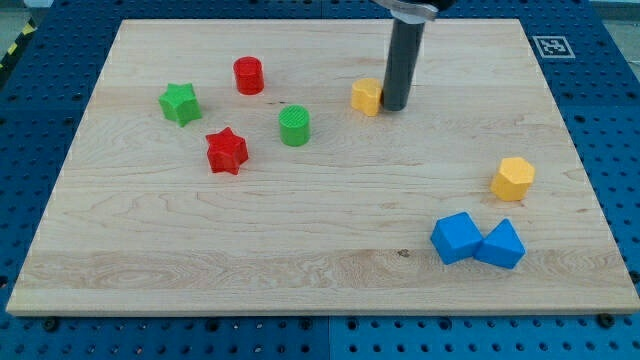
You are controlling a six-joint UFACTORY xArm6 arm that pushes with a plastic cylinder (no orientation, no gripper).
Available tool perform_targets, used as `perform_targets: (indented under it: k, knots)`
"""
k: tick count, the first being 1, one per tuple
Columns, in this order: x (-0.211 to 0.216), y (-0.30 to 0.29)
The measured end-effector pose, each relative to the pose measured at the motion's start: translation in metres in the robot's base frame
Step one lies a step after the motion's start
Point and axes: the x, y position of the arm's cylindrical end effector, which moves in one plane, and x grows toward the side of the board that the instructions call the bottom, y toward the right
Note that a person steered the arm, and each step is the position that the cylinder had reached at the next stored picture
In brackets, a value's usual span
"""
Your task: Move the yellow hexagon towards the green circle
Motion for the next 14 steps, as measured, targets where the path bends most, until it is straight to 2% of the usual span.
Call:
perform_targets:
  k: [2,3,4,5,6,7,8,10,12,14]
  knots:
    - [-0.012,-0.059]
    - [-0.018,-0.059]
    - [-0.016,0.0]
    - [0.019,0.089]
    - [0.085,0.153]
    - [0.138,0.193]
    - [0.144,0.196]
    - [0.145,0.144]
    - [0.126,0.114]
    - [0.118,0.061]
